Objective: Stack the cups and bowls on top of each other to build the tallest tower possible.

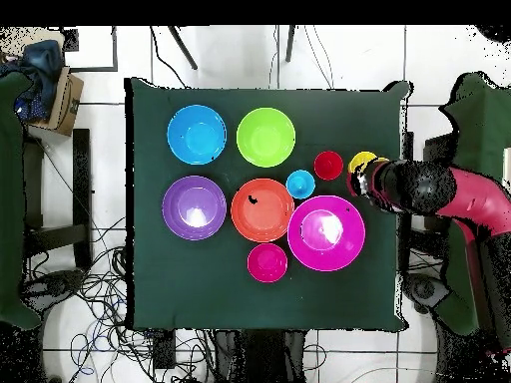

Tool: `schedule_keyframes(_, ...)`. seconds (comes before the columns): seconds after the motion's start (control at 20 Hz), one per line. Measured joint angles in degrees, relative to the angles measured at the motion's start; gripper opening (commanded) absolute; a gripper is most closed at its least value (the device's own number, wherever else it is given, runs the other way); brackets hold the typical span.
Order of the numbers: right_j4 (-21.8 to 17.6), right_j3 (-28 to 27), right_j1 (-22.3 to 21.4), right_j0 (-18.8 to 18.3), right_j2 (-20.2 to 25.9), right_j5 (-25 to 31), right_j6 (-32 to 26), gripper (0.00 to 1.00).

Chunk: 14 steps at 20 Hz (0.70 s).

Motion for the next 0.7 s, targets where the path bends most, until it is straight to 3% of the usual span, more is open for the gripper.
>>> schedule_keyframes(0.05, -0.01, 0.00, 0.16, -0.10, 0.00, 0.00, 0.00, 0.00)
schedule_keyframes(0.1, -0.14, 0.00, 0.42, -0.46, 0.01, 0.00, 0.00, 1.00)
schedule_keyframes(0.7, -0.29, -0.02, 0.41, -2.06, 0.25, 0.00, 0.00, 1.00)
